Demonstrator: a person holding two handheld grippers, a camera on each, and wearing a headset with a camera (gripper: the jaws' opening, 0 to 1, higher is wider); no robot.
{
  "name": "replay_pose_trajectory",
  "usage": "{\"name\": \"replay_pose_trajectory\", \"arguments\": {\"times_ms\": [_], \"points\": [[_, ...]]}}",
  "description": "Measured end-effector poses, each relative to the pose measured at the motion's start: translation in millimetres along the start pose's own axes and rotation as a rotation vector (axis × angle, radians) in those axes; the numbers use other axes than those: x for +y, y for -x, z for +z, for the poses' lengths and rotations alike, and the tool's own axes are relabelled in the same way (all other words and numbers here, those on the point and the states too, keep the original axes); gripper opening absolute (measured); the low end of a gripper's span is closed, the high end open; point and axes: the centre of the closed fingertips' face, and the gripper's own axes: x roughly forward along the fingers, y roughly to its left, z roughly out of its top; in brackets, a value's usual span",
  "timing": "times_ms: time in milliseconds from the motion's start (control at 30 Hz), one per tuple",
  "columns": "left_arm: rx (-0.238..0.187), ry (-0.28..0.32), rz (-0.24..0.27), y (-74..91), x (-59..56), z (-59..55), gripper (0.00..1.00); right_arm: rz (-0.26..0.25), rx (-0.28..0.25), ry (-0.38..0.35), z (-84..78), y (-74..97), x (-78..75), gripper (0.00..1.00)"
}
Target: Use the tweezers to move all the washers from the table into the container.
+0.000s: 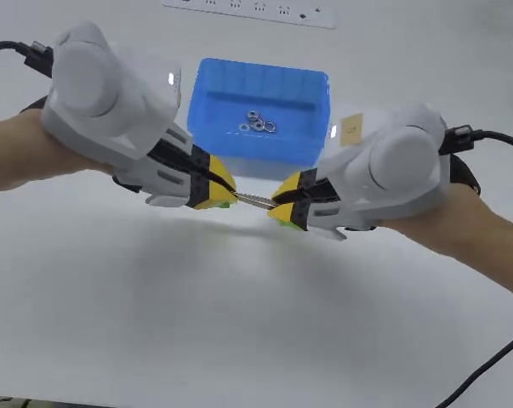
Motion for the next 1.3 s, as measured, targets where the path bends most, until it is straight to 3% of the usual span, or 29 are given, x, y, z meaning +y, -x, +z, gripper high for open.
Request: {"name": "replay_pose_trajectory", "arguments": {"times_ms": [400, 967, 1100, 1200, 1300], "points": [[0.054, 0.002, -0.01, -15.7, 6.0, -22.5, 0.06, 0.021, 0.01, -0.026, -9.8, -10.2, -1.6, 0.09], [0.1, 0.028, 0.012, -17.7, 6.6, -31.7, 0.07, 0.023, 0.028, -0.021, -11.6, -10.2, 1.8, 0.12], [0.103, 0.046, 0.023, -15.7, 8.3, -32.8, 0.13, 0.018, 0.038, -0.013, -14.2, -8.3, 1.0, 0.14], [0.118, 0.051, 0.034, -12.5, 7.3, -35.1, 0.19, 0.034, 0.038, -0.053, -15.7, -7.3, 4.6, 0.18], [0.139, 0.055, 0.048, -8.3, 5.2, -38.6, 0.22, 0.019, 0.048, -0.037, -16.5, -5.9, 3.7, 0.2]]}}
